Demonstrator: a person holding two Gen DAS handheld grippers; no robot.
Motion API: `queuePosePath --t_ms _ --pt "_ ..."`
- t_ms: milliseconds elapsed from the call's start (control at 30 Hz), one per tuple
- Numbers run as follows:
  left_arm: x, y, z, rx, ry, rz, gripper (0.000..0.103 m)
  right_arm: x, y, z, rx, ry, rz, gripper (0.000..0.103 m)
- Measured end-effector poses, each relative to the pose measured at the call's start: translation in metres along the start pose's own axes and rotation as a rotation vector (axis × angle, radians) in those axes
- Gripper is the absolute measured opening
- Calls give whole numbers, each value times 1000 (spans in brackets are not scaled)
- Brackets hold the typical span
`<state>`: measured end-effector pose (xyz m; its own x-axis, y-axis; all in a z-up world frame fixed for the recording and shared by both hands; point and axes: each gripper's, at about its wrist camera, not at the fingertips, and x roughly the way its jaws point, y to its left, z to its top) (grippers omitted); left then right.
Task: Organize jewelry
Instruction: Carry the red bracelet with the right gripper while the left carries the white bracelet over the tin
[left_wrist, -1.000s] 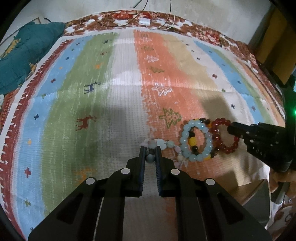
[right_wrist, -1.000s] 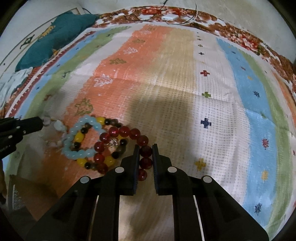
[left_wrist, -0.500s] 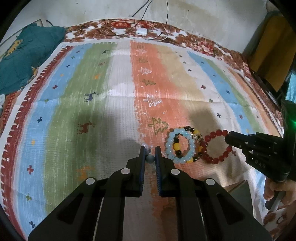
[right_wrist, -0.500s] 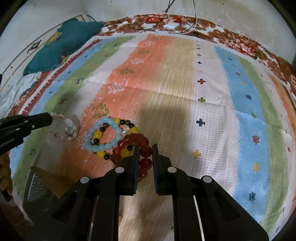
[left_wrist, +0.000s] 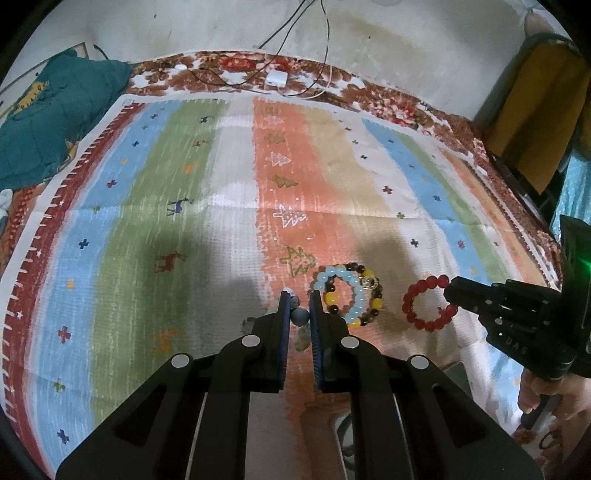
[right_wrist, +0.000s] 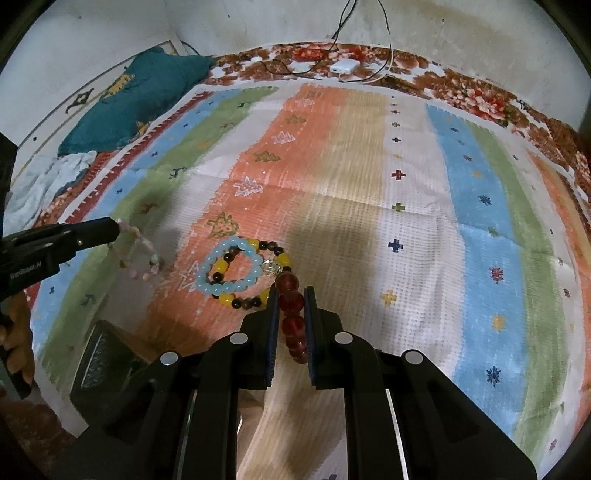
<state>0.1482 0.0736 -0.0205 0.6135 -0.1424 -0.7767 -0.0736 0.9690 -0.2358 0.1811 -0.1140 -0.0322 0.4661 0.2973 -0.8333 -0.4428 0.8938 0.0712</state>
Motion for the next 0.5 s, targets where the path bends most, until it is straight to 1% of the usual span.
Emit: queuePosePath --t_ms 500 --pt "-22 -20 -6 19 -33 -42 10 -29 8 -5 3 -47 29 14"
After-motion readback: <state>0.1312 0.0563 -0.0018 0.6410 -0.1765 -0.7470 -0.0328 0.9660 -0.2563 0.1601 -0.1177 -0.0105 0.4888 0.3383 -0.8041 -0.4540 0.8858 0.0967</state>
